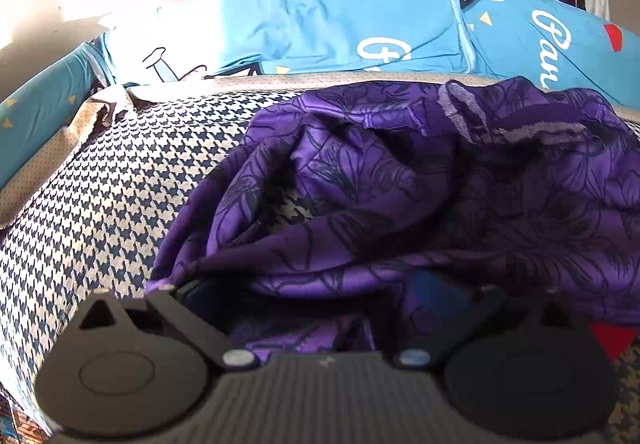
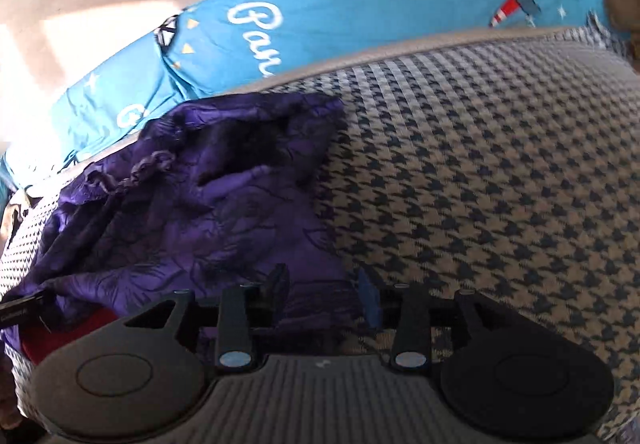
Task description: Fold clothes
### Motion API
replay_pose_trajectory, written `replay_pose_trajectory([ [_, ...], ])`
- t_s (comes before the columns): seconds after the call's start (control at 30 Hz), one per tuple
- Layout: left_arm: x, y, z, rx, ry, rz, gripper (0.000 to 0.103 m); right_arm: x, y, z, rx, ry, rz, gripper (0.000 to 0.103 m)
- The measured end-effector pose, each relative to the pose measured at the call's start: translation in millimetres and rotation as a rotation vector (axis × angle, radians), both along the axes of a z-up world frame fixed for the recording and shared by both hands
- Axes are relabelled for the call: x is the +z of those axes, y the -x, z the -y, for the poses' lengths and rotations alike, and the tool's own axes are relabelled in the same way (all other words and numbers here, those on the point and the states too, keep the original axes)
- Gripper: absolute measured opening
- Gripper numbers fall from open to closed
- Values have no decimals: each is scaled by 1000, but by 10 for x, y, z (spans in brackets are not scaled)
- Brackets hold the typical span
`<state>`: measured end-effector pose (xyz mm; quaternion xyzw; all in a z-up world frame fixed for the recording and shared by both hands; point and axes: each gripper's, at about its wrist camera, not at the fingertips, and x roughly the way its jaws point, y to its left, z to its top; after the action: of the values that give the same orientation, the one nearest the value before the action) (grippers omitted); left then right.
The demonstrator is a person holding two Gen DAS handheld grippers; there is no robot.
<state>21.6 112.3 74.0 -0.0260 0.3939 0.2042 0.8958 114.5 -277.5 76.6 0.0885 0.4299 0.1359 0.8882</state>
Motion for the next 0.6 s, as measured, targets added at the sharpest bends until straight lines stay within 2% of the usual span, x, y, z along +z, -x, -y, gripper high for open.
replay_pose_trajectory([
  [0.13,-27,-20,-54,31,-18,-15,102,-120,-138,8,-25,-47,-65,45],
  [0.3,-29,-2,-106,67,-50,-13,102,-244,-261,-14,-78,-81,-131,45],
  [0.5,-17,-4,-133,98,-105,-9,102,-220,-241,-13,-107,-42,-113,45],
  [0.6,-14,-14,-178,137,-129,-9,102,-211,-221,-29,-93,0,-98,49],
])
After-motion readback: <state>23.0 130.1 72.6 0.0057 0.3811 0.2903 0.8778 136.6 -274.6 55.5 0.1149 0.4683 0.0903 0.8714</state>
